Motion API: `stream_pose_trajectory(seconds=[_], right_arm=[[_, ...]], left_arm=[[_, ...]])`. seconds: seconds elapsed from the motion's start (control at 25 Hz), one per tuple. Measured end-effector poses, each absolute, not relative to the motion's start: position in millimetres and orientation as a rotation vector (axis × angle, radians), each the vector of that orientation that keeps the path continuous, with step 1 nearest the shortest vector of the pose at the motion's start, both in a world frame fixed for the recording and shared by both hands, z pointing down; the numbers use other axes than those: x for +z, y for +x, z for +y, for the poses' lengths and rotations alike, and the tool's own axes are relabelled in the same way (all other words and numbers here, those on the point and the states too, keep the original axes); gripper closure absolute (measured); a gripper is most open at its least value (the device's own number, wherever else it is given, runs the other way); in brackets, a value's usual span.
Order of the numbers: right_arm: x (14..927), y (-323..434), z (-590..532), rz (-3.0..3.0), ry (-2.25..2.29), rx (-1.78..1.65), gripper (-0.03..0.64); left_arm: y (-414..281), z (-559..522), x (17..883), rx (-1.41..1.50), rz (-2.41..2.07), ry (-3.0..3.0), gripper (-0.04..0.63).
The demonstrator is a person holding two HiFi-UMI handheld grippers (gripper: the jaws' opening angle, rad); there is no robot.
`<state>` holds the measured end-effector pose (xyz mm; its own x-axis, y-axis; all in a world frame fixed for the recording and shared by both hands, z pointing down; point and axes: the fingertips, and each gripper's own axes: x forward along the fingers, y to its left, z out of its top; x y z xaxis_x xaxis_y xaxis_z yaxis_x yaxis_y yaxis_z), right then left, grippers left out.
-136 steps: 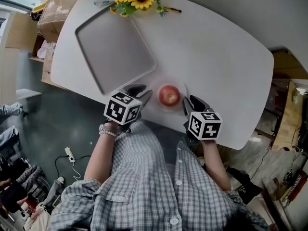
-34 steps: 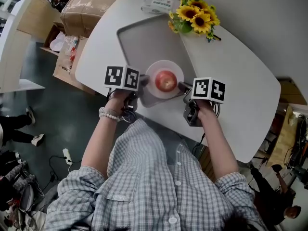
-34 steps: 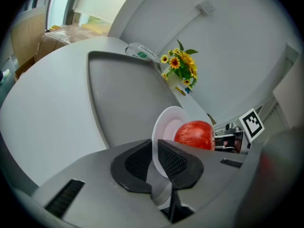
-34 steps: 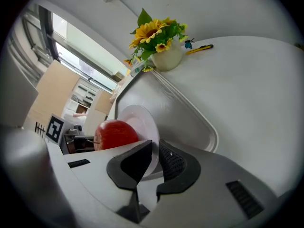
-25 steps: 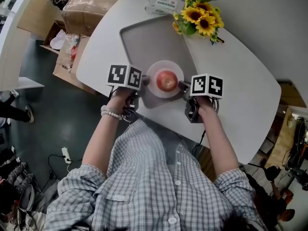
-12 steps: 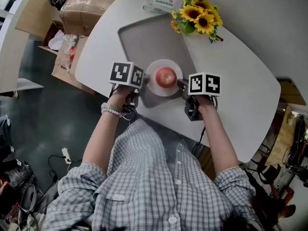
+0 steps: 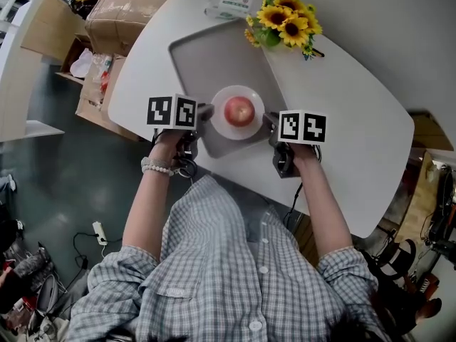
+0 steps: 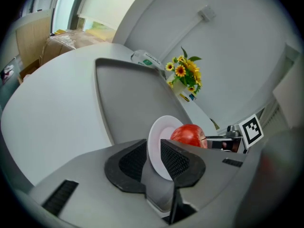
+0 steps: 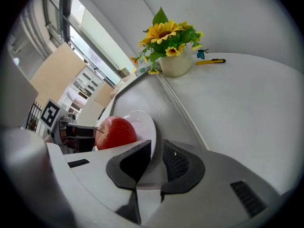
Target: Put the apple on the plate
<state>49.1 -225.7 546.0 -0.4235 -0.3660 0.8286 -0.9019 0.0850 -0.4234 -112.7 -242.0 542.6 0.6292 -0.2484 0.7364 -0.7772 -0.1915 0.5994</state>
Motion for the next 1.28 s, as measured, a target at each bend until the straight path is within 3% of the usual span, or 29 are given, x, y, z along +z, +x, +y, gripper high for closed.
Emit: stream_pose_trajectory(seconds=[0.36,0.6,1.28], right_arm=[[490.7,88.9,-222.6,-1.983,1.486,1.204,0.561],[457.3,109.2,-200.8,-2.072,1.604,1.12,0.575],[355.0,162.3,-145.9,-2.128,1.925,0.658,0.583]], left_arm=[[-124.4,-242.3,496.0,0.531,-0.985,1.878,0.537],[-101.5,-227.6,459.9,0.521,-1.004,2.062,0.576],[-49.6,-198.4,352.7,0.257,-0.974,2.376,0.586]])
